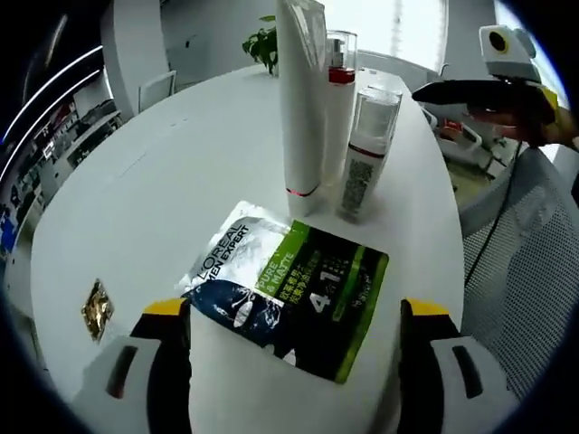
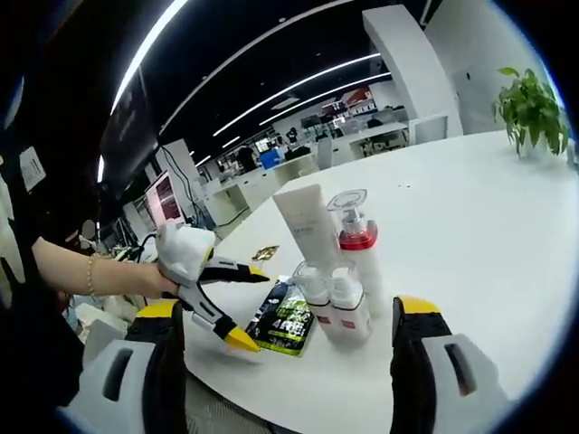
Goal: Arrange the skincare products in the storage area until every visible bottle or jar stands upright without overlapping.
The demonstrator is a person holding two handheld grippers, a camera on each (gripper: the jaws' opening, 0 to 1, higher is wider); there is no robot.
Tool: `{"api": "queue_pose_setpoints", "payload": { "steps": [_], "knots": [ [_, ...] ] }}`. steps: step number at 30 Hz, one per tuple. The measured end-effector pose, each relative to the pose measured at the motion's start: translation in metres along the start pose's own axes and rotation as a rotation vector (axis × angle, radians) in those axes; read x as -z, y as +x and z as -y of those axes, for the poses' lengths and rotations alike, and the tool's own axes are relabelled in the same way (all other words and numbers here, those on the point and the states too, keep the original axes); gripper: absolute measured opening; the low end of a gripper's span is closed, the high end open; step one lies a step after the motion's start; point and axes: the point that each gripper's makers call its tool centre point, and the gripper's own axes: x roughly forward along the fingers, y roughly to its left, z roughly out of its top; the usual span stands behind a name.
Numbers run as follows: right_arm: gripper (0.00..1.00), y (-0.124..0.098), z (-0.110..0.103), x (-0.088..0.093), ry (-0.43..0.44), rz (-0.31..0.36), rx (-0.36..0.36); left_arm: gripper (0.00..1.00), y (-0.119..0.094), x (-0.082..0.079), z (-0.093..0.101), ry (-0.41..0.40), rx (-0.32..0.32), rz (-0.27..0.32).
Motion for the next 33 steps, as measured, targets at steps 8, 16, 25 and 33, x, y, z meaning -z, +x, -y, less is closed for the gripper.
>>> {"api": "queue_pose_setpoints", "payload": {
  "steps": [8, 16, 25, 33],
  "knots": [
    [0.98, 0.000, -0.005, -0.001, -0.006, 0.007, -0.019, 0.99, -0.027, 0.008, 0.007, -0.109, -0.019, 0.030],
    [1.00, -0.001, -0.007, -0.001, -0.009, 0.003, -0.018, 0.99, -0.051, 0.022, 0.016, -0.215, -0.041, 0.070],
    [1.00, -0.002, -0.004, 0.001, -0.015, -0.006, -0.004, 0.99, -0.083, 0.043, 0.016, -0.349, -0.089, 0.111],
    [1.00, -0.001, -0.003, 0.004, -0.024, -0.015, 0.002, 0.99, -0.107, 0.058, 0.013, -0.456, -0.143, 0.165]
  ]
}}
